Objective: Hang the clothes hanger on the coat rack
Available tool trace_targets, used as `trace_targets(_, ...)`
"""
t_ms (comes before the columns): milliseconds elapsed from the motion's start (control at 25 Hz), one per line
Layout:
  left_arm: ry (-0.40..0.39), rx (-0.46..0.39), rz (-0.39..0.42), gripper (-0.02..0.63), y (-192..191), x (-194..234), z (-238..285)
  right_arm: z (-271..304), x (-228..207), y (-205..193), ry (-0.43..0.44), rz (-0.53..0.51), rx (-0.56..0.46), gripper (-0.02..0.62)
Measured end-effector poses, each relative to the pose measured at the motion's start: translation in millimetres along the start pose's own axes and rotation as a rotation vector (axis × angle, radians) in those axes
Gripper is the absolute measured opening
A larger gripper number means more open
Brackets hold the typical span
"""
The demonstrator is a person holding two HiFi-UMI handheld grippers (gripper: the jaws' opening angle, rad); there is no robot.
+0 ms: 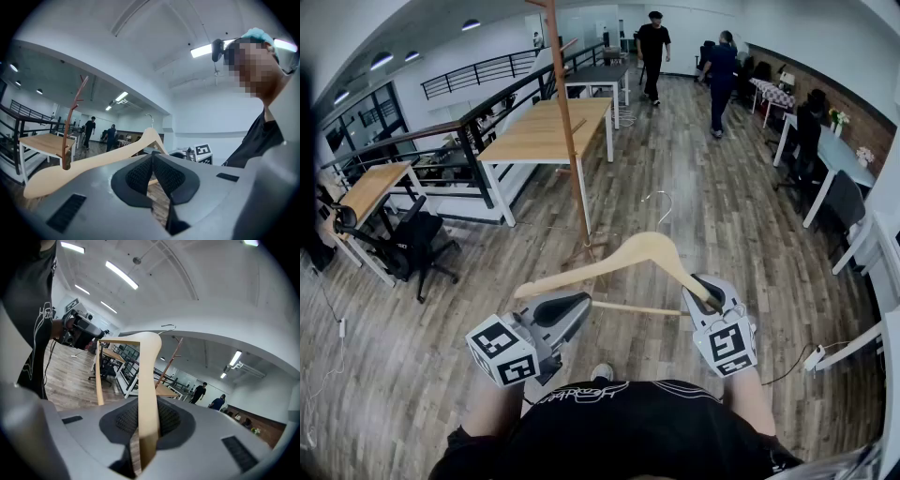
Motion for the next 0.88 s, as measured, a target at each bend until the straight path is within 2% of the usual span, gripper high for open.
trace_targets(560,0.015,0.004,-0.007,0.017,-3.3,13.6,-6.0,18.0,2.7,4.8,-0.002,-0.012,-0.011,0.098)
trace_targets(880,0.003,0.034,-0.065,0.017,-17.3,47.5,7.2,54.6,9.0,-15.8,0.023,0.022,0.054,0.099)
Point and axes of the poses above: the fingertips, and each gripper's own axes: z forward along the fingers, x to its left, y out of its top, the point moved 7 cm from there along -z, backward along the fingers, and after that the axes turned 8 degrees about x, right-handed, at the moved point
